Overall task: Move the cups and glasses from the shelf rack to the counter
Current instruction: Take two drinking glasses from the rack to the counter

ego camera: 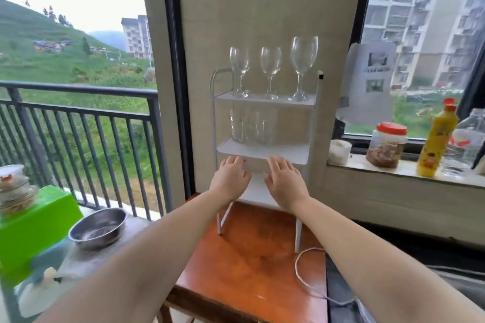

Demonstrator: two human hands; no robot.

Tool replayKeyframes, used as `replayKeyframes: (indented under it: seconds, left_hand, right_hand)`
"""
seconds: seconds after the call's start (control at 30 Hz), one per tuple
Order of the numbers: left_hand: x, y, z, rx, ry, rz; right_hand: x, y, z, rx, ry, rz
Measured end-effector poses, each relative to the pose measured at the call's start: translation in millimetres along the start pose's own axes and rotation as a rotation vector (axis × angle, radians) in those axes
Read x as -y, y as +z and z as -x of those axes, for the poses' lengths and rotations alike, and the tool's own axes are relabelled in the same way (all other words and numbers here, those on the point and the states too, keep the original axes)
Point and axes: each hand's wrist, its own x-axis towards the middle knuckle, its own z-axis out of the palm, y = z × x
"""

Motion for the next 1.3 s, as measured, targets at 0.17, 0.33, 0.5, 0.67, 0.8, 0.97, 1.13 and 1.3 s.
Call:
replayKeyframes:
  seconds: [0.17,0.33,0.5,0.67,0.8,0.97,1.13,1.3]
  left_hand:
    - [3,2,-76,-0.056,-0.056,0.157]
    - [12,11,-132,-0.073,-0.227,0.379]
    - [18,19,-176,-0.078,-0.379,0.682]
    - [17,21,-197,-0.008,-0.391,0.966]
    - [10,22,-199,0.044,-0.392,1.107]
    - [4,14,-195,0.028,-0.455,1.168]
    - [0,7,-171,0.007,-0.516,1.18]
    - [-8,1,-138,-0.029,-0.51,1.204]
  right_hand:
    - [-19,7,-73,-0.015,0.073,-0.09]
    - [-19,21,-130,-0.13,0.217,-0.329]
    - [-13,35,-173,-0.236,0.45,-0.606]
    - [-12,41,-202,-0.28,0.6,-0.807]
    - [-8,47,-212,-0.218,0.589,-0.877]
    - [-7,38,-205,-0.251,0.648,-1.117]
    - [-15,31,-187,-0.301,0.637,-0.993]
    - [-13,19,-156,-0.286,0.563,-0.967]
